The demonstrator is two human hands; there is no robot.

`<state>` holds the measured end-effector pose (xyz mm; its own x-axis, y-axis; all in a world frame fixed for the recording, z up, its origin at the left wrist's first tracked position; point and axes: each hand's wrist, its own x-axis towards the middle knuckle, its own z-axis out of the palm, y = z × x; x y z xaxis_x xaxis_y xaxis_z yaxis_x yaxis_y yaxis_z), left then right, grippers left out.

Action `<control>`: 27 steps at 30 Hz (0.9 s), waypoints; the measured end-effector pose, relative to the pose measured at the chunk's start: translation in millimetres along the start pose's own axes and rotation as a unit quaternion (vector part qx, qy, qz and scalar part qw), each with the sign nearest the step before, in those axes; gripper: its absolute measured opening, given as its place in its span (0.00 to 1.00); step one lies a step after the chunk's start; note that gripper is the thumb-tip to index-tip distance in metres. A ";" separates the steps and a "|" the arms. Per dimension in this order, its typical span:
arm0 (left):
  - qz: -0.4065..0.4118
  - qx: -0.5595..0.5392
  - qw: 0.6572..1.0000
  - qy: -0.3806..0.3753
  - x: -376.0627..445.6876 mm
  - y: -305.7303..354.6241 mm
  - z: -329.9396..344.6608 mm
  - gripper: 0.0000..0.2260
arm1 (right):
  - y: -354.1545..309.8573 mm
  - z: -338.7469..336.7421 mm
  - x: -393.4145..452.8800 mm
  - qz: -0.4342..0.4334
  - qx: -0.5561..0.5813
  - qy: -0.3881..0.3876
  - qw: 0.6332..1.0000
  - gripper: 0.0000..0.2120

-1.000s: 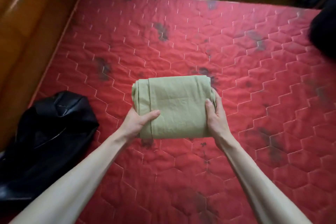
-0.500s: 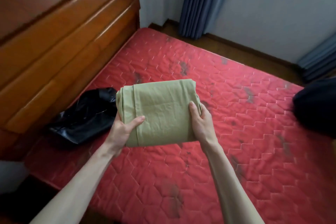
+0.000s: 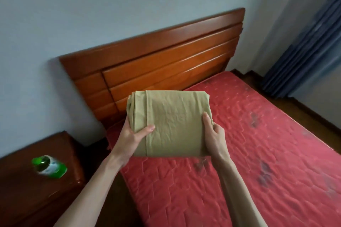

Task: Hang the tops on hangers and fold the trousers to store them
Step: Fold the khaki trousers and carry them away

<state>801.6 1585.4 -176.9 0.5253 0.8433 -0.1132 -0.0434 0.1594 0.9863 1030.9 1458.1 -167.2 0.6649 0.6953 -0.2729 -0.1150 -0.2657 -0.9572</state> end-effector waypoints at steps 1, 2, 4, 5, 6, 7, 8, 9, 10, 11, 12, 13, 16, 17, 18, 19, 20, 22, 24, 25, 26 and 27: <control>0.000 0.000 1.000 0.019 -5.0 5.1 -16.8 0.36 | -5.3 17.8 -0.7 -0.003 -0.006 -0.012 1.000 0.30; 0.002 0.000 0.999 0.036 -9.4 9.9 -33.2 0.36 | -10.7 36.2 -1.1 -0.004 -0.010 -0.026 1.000 0.29; 0.005 -0.001 0.997 0.073 -20.0 19.0 -65.9 0.37 | -21.5 73.2 -3.6 -0.009 -0.017 -0.056 0.998 0.27; 0.006 -0.003 0.995 0.095 -25.8 23.8 -82.8 0.38 | -27.1 92.6 -5.3 -0.012 -0.021 -0.073 0.997 0.26; 0.007 -0.006 0.993 0.118 -32.4 28.0 -100.0 0.39 | -32.1 112.2 -8.0 -0.014 -0.024 -0.091 0.995 0.26; 0.008 -0.007 0.990 0.138 -38.7 32.6 -117.4 0.38 | -37.1 132.2 -10.8 -0.016 -0.025 -0.107 0.994 0.25; 0.008 -0.010 0.988 0.154 -45.1 37.1 -134.7 0.37 | -41.5 151.8 -14.2 -0.019 -0.024 -0.123 0.992 0.25; 0.007 -0.013 0.986 0.168 -52.1 41.7 -152.0 0.36 | -45.5 171.4 -18.6 -0.020 -0.020 -0.138 0.990 0.25; 0.009 -0.016 0.984 0.178 -58.8 46.6 -169.4 0.35 | -49.4 190.5 -23.2 -0.018 -0.016 -0.155 0.988 0.25; 0.011 -0.019 0.982 0.185 -66.1 51.2 -186.9 0.34 | -52.7 209.4 -28.5 -0.015 -0.012 -0.174 0.985 0.24; 0.014 -0.021 0.981 0.192 -73.1 55.8 -204.0 0.33 | -55.4 228.0 -33.5 -0.011 -0.009 -0.192 0.981 0.23; 0.018 -0.022 0.980 0.198 -80.5 60.8 -221.0 0.32 | -58.3 246.6 -39.3 -0.007 -0.008 -0.210 0.978 0.22; 0.033 -0.020 0.975 0.217 -103.8 74.2 -271.3 0.32 | -65.4 301.5 -59.3 -0.007 -0.008 -0.258 0.966 0.23; 0.033 -0.020 0.974 0.225 -112.6 77.8 -287.4 0.32 | -67.4 319.1 -67.1 -0.010 -0.007 -0.270 0.963 0.23; 0.035 -0.024 0.971 0.236 -121.6 81.0 -303.6 0.31 | -69.7 336.5 -75.2 -0.013 -0.005 -0.282 0.959 0.23; 0.037 -0.029 0.968 0.246 -130.9 83.8 -319.1 0.31 | -72.3 353.2 -83.4 -0.017 -0.003 -0.296 0.955 0.22; 0.039 -0.034 0.965 0.256 -140.2 85.5 -334.1 0.30 | -74.6 369.1 -91.5 -0.021 -0.005 -0.310 0.951 0.21; 0.043 -0.042 0.960 0.274 -159.7 88.0 -363.2 0.28 | -78.4 401.2 -107.9 -0.035 -0.014 -0.335 0.942 0.21; 0.050 -0.050 0.953 0.295 -178.3 92.6 -390.1 0.28 | -80.8 434.5 -123.2 -0.044 -0.020 -0.354 0.934 0.23; 0.054 -0.053 0.948 0.310 -187.2 95.6 -402.8 0.28 | -82.4 451.5 -130.3 -0.047 -0.023 -0.362 0.931 0.23; 0.056 -0.057 0.942 0.326 -196.1 97.7 -415.1 0.28 | -84.1 468.4 -137.7 -0.048 -0.025 -0.370 0.927 0.23; 0.057 -0.060 0.935 0.344 -205.7 99.7 -426.8 0.27 | -86.0 485.5 -145.2 -0.049 -0.027 -0.381 0.923 0.22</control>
<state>326.6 1646.8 -106.7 -0.1580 0.9823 -0.1002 -0.1824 0.0707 0.9807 585.9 1704.2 -92.2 -0.0443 0.9800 -0.1940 -0.0309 -0.1954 -0.9802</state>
